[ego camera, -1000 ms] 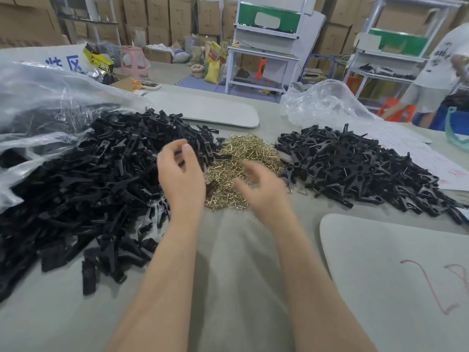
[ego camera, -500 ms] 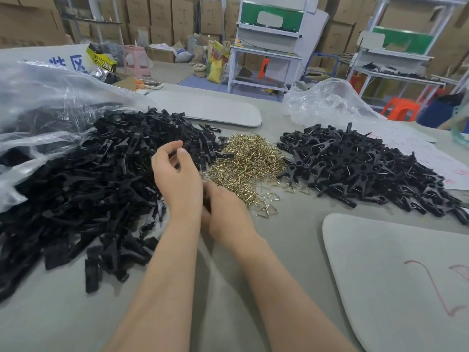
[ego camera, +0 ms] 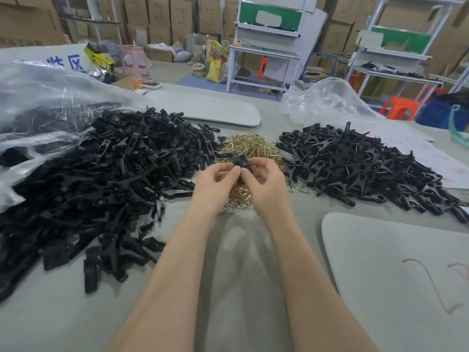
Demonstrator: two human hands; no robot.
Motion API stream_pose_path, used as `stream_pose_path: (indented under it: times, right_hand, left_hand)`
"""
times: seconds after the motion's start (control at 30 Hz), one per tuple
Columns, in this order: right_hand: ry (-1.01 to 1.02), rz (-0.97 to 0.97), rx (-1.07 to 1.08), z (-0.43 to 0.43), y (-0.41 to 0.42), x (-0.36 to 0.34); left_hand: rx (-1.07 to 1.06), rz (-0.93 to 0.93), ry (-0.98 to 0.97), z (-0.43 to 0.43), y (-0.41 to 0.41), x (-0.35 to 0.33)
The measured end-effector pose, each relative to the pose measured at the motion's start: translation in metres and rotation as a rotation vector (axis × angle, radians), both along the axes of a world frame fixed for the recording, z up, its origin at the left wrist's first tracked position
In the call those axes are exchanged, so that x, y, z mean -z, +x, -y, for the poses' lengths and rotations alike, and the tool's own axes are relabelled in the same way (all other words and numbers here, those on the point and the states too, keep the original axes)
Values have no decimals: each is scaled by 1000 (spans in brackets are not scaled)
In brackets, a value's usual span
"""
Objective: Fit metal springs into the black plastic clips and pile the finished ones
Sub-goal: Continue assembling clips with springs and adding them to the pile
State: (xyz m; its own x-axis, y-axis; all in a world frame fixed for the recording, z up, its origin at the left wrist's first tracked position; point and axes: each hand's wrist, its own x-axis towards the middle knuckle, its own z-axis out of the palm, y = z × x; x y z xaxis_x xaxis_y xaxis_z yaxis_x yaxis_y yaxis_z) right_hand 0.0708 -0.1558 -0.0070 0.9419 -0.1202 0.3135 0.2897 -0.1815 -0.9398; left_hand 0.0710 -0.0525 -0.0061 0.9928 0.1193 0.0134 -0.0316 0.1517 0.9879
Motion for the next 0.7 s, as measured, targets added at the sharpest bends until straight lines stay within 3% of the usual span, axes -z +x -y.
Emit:
stream_pose_path:
  times: [0.2,0.53,0.7]
  right_hand:
    - [-184,77,-19,-6,-4,2]
    - [-85,-27,-41,-4,-4,-2]
    - [-166,-49,-144,-3,-2,-3]
  left_hand:
    - [-78,-64,-137,-3,3,2]
    - [-135,-45,-55,-3,7,6]
    - [-109,-21,-56,-4,6,6]
